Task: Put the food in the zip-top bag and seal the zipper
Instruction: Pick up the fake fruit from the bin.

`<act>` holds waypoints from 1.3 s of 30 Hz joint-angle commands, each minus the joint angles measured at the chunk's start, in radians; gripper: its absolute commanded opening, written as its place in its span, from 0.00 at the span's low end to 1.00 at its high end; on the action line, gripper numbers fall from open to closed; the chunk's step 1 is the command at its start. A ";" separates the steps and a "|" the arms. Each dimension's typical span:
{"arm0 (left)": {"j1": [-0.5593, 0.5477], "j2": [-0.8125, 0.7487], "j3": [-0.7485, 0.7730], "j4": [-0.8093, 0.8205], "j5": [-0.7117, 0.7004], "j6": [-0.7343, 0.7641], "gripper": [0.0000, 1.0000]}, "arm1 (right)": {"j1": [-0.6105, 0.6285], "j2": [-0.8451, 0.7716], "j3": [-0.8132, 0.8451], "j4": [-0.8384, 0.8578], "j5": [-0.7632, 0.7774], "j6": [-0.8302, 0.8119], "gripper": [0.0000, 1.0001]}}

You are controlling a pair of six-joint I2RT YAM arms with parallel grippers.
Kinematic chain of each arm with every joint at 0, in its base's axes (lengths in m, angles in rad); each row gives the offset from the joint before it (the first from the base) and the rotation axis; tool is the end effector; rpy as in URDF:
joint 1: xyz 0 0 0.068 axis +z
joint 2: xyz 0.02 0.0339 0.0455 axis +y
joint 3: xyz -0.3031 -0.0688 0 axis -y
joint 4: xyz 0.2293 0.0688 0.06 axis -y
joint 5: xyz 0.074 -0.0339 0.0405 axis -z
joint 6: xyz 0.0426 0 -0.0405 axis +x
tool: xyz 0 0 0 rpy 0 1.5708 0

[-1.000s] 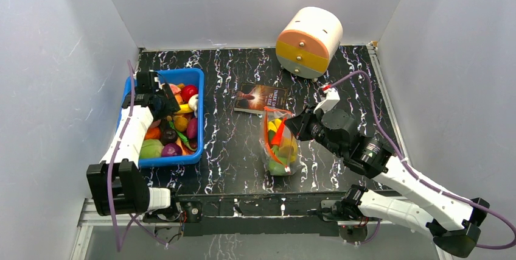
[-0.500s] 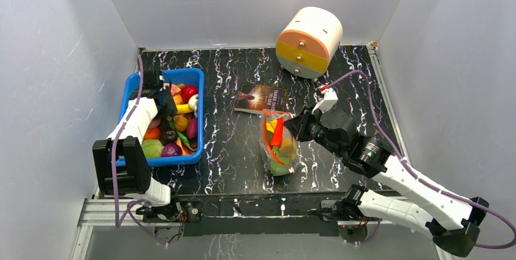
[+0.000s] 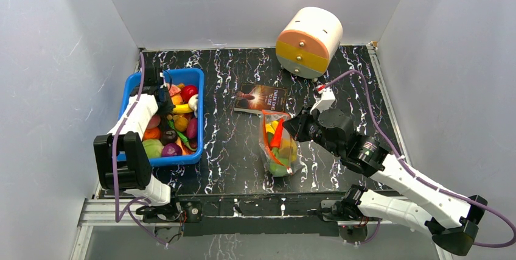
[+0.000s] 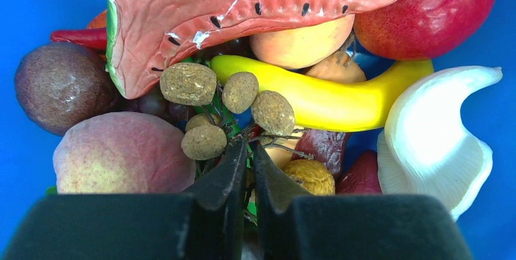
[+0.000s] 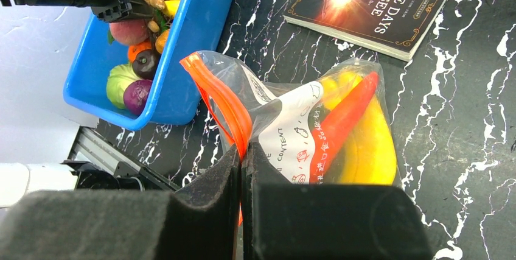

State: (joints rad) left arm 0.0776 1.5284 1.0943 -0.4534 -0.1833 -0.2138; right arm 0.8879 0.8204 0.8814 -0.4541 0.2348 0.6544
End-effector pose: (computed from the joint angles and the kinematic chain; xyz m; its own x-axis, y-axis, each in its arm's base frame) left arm 0.3120 0.0321 0.2845 -0.7150 -0.2648 -0.6470 -0.3507 0.9365 0.0042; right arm 0.0993 0.1063 0.3648 -0.5685 0.2393 -0.7871 -0.3439 0.8001 0.4916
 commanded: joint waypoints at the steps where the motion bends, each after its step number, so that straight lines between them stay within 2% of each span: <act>1: 0.004 -0.045 0.052 -0.034 -0.007 0.013 0.05 | -0.001 -0.006 0.064 0.072 -0.005 -0.009 0.00; 3: 0.004 -0.051 0.058 -0.045 -0.004 0.010 0.00 | -0.001 -0.006 0.062 0.072 -0.005 -0.010 0.00; 10: 0.004 -0.104 0.078 -0.087 0.001 0.008 0.00 | -0.001 -0.013 0.052 0.072 -0.004 -0.008 0.00; 16: 0.004 -0.214 0.077 -0.093 0.026 0.002 0.00 | -0.001 -0.021 0.031 0.095 -0.012 0.007 0.00; 26: 0.004 -0.322 0.103 -0.124 0.144 -0.025 0.00 | -0.002 -0.001 0.020 0.122 -0.024 0.052 0.00; 39: 0.004 -0.538 0.051 0.049 0.474 -0.100 0.00 | -0.002 0.009 -0.037 0.214 -0.056 0.182 0.00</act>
State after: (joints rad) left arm 0.0776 1.0473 1.1568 -0.4816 0.1307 -0.2684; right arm 0.8879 0.8280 0.8463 -0.3767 0.1879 0.7704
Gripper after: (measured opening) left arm 0.010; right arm 0.009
